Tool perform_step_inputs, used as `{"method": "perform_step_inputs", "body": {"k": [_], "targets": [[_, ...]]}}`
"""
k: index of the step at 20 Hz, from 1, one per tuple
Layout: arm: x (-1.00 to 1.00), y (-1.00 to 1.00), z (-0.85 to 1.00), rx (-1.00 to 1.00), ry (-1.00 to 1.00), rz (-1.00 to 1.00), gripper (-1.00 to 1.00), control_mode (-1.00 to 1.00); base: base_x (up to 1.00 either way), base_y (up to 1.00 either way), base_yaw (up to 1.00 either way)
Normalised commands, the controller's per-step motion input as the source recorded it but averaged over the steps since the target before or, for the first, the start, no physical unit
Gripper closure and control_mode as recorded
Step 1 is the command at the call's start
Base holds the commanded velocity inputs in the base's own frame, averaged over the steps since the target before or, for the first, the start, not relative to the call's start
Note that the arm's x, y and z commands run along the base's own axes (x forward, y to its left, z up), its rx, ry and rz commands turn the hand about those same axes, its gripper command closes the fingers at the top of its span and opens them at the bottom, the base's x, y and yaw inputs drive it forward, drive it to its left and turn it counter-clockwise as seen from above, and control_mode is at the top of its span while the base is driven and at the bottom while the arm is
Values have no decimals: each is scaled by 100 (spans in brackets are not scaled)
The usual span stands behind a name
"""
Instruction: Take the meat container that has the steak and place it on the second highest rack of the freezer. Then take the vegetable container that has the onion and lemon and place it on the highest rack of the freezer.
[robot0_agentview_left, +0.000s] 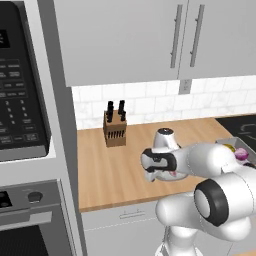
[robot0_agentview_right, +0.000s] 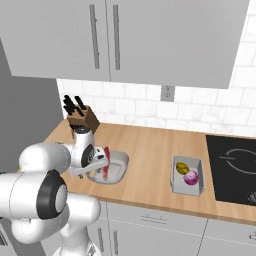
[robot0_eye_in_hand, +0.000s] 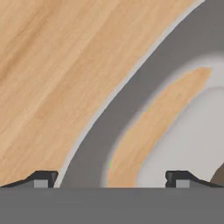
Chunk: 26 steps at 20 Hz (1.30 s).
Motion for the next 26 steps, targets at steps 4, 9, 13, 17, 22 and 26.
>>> {"method": "perform_step_inputs", "body": {"k": [4,9,13,17,22,26], "targets": [[0,1,0,0,0,0,100,-100,0,0,0],[0,0,0,0,0,0,100,-100,0,0,0],[-4,0,3,0,0,0,100,-100,0,0,0],[-17,0,46,0,2,2,100,-100,0,0,0],[-29,0,65,0,2,9,100,-100,0,0,0],[-36,0,48,0,4,11,100,-100,0,0,0]]}}
